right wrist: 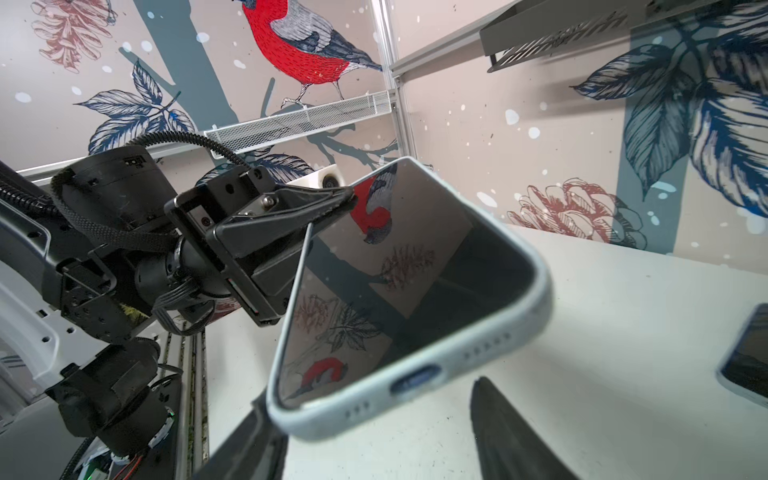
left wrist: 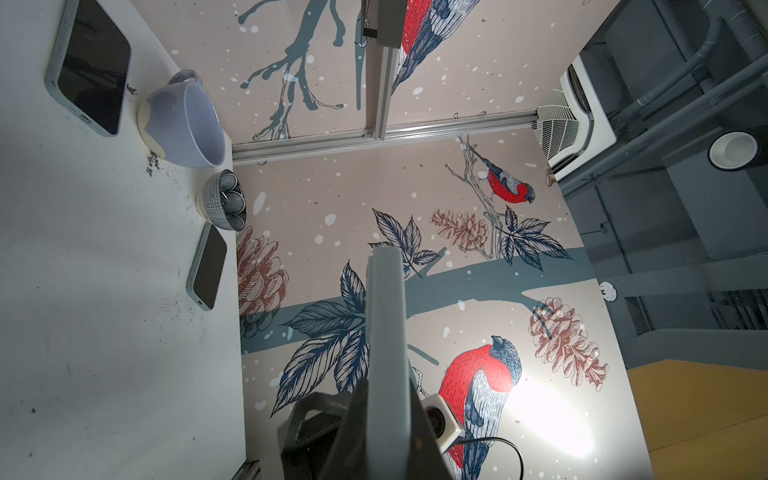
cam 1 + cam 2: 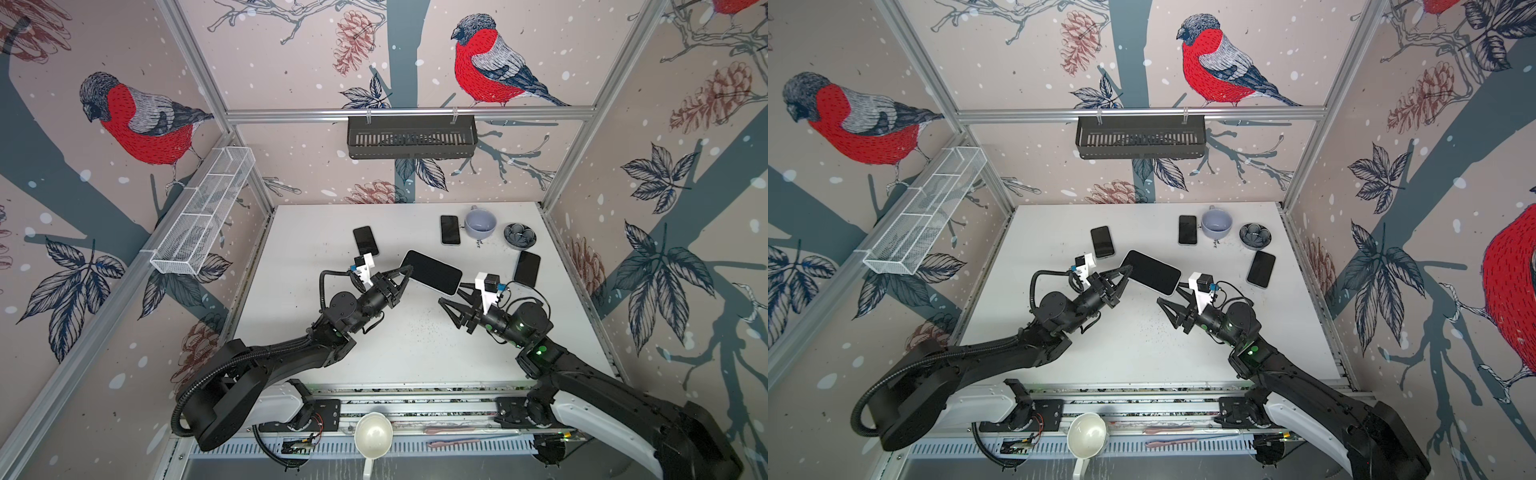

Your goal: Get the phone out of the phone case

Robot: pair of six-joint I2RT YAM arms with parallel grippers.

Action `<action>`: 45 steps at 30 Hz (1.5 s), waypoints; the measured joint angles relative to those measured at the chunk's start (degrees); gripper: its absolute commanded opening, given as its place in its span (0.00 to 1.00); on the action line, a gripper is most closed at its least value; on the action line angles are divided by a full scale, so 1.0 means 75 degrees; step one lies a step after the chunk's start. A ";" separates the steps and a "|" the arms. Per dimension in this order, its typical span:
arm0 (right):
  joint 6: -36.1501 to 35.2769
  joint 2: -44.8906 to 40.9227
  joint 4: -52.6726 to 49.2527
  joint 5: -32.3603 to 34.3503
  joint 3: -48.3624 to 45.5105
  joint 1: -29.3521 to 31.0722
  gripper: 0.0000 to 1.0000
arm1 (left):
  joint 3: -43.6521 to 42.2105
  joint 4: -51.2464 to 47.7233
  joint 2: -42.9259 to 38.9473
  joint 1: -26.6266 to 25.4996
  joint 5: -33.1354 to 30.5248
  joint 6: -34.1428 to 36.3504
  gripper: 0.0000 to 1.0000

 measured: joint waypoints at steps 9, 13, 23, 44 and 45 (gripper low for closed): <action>0.1346 -0.0892 -0.0600 -0.0187 0.0020 -0.0393 0.92 | -0.0076 0.0000 -0.0064 0.0032 -0.0006 0.0119 0.00; 0.2390 -0.0452 -0.0428 -0.1008 0.0195 -0.0874 0.82 | -0.0160 0.0189 0.0009 0.0044 -0.0026 0.0131 0.00; 0.4605 0.0382 0.1212 -0.2410 0.0017 -0.1040 0.65 | -0.0321 0.0303 0.0070 0.0064 -0.0137 0.0131 0.00; 0.5205 0.1008 0.2037 -0.2559 -0.0128 -0.0784 0.46 | -0.0376 0.0621 0.0239 0.0064 -0.0204 0.0131 0.00; 0.5208 0.1043 0.2075 -0.2556 -0.0111 -0.0784 0.45 | -0.0391 0.0638 0.0239 0.0064 -0.0204 0.0131 0.00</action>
